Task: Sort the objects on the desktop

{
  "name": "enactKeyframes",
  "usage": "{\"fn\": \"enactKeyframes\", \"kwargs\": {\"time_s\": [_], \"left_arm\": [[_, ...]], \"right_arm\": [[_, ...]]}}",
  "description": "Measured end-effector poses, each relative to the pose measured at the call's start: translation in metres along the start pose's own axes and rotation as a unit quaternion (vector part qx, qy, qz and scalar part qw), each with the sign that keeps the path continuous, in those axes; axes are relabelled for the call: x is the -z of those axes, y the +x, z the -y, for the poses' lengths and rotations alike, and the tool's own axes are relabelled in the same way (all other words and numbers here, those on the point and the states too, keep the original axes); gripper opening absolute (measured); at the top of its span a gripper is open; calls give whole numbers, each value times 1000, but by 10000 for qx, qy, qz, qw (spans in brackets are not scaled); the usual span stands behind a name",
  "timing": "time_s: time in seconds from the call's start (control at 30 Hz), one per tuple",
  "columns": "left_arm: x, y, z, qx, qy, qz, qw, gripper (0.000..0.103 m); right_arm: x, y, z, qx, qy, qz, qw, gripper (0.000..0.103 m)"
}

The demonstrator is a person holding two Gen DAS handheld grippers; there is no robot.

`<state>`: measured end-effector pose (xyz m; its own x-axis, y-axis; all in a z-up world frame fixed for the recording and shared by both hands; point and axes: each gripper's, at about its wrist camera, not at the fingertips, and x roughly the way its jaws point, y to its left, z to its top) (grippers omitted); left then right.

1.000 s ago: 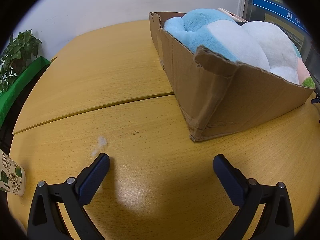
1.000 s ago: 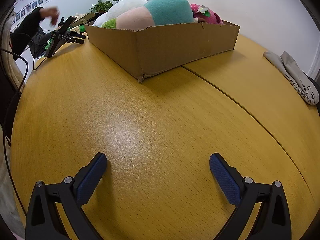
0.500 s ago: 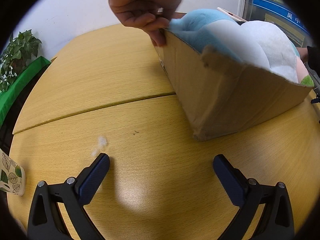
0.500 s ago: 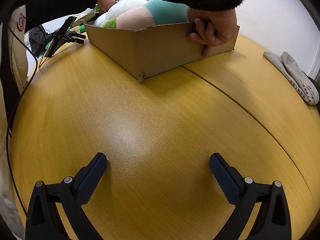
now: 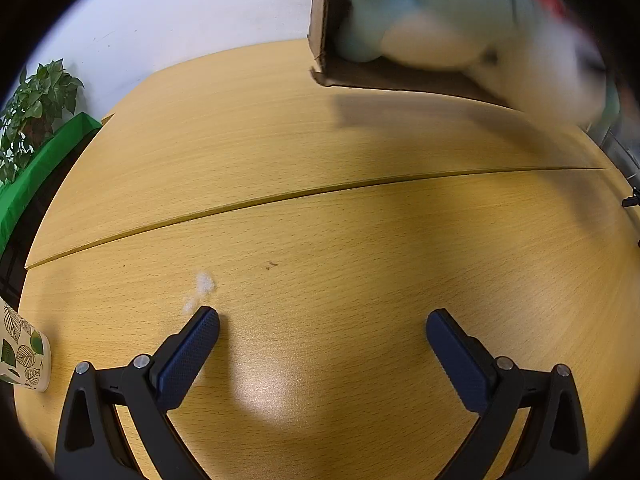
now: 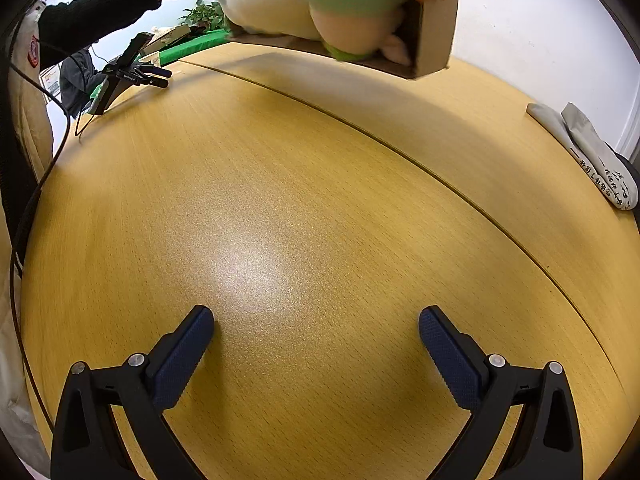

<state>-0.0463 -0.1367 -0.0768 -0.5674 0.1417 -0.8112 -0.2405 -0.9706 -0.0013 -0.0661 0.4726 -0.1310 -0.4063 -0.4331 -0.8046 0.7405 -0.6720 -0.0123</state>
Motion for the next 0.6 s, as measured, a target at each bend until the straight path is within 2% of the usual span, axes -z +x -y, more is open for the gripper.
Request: {"fn": "enactKeyframes", "kwargs": {"time_s": [0.6], "left_arm": [[-5,4,-4,2,-5,-4,10000,103]], "right_arm": [[-1,3,4,4,-13,0,10000,103]]}}
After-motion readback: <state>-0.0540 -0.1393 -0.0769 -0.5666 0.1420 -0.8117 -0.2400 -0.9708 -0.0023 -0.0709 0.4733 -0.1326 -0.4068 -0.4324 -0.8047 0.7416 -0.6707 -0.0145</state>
